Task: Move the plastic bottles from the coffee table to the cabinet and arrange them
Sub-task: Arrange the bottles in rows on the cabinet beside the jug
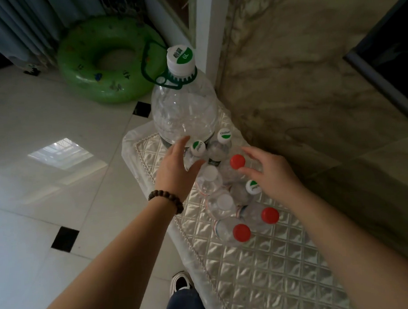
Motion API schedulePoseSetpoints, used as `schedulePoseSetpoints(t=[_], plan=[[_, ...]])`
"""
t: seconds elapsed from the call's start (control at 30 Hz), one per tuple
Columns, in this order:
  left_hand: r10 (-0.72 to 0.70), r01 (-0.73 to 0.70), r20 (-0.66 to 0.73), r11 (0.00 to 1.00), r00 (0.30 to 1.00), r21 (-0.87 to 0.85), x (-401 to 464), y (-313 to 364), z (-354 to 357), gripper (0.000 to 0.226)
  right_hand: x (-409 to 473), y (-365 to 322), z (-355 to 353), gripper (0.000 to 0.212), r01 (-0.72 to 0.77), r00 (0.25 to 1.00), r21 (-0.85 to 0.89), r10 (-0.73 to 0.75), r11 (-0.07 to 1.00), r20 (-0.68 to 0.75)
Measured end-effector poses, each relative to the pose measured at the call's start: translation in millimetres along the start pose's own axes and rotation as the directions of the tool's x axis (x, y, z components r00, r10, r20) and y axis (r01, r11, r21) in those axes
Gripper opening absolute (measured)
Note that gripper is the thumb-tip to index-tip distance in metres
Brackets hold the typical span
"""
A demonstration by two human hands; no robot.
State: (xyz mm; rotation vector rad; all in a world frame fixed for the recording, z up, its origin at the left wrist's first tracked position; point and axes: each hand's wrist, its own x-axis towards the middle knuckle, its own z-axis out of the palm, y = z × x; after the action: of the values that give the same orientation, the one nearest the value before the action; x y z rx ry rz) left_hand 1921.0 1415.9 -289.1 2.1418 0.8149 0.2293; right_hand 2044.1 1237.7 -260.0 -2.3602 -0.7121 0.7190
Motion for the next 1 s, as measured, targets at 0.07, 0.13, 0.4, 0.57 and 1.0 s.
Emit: schedulePoseSetpoints(t=[0.07, 0.13, 0.4, 0.57, 1.0], plan=[[-0.026, 0.024, -0.065, 0.999, 0.998, -0.024, -22.0, -0.1, -3.5, 0.055, -17.1, 13.6, -8.8, 0.051, -0.002, 0.999, 0.044, 0.003, 0.999, -0.042], [0.004, -0.008, -0.112, 0.999, 0.994, -0.038, -53.6, 0.5, -4.5, 0.044, -41.5, 30.9, -15.6, 0.048, -0.032, 0.998, 0.004, 0.033, 0.999, -0.045], [0.074, -0.076, 0.169, 0.997, 0.983, 0.008, -165.7, 15.9, 45.8, 0.066, -107.3, 56.3, -5.2, 0.08, -0.02, 0.987, 0.079, 0.007, 0.997, 0.163], [-0.067, 0.068, 0.035, 0.996, 0.997, -0.05, -173.0, 21.3, 83.2, 0.06, -114.1, 63.0, 15.6, 0.072, 0.023, 0.98, 0.044, -0.031, 0.999, 0.198], [-0.105, 0.103, -0.041, 0.993, 0.994, -0.049, -183.6, 12.4, 90.7, 0.039, -173.8, 145.2, 92.6, 0.077, 0.143, 0.885, -0.483, 0.107, 0.864, 0.453]])
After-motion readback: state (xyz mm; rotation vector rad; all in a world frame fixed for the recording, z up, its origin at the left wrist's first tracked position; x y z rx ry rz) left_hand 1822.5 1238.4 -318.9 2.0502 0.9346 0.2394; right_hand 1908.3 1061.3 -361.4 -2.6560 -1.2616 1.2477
